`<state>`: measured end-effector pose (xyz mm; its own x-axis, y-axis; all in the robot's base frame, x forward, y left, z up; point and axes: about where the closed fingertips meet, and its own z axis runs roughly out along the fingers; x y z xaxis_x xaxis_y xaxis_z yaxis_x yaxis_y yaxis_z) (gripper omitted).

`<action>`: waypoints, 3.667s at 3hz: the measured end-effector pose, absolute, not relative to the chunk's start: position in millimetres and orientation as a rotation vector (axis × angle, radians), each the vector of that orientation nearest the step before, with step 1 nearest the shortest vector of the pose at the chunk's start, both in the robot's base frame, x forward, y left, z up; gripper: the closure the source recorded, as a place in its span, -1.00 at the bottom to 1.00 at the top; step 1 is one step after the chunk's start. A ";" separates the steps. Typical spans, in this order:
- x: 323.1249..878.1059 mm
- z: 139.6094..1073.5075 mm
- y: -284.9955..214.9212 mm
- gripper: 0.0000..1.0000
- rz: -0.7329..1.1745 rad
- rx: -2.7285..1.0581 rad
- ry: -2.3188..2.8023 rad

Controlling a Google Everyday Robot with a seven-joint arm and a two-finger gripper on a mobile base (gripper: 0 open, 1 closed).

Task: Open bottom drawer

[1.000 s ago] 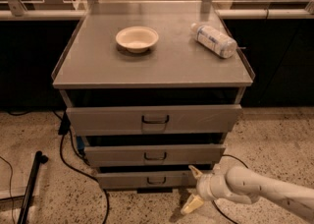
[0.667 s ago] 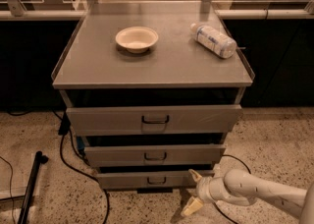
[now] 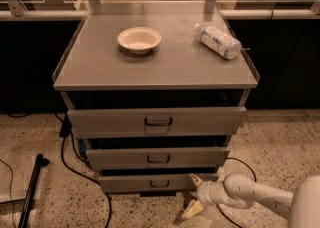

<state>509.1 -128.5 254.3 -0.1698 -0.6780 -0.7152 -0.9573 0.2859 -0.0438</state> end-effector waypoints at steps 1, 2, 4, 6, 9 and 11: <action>530.0 247.4 -129.1 -1.00 0.566 -1.422 1.861; 553.4 243.0 -134.1 -1.00 0.522 -1.413 1.815; 552.2 244.4 -127.5 -1.00 0.518 -1.428 1.799; 574.0 211.0 -111.5 -1.00 0.571 -1.432 1.792; 601.7 167.3 -116.9 -1.00 0.567 -1.413 1.846; 601.9 166.6 -117.2 -0.05 0.566 -1.413 1.848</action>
Offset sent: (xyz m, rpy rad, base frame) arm 0.0662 -0.0146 -0.0141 0.0635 -0.1699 -0.0215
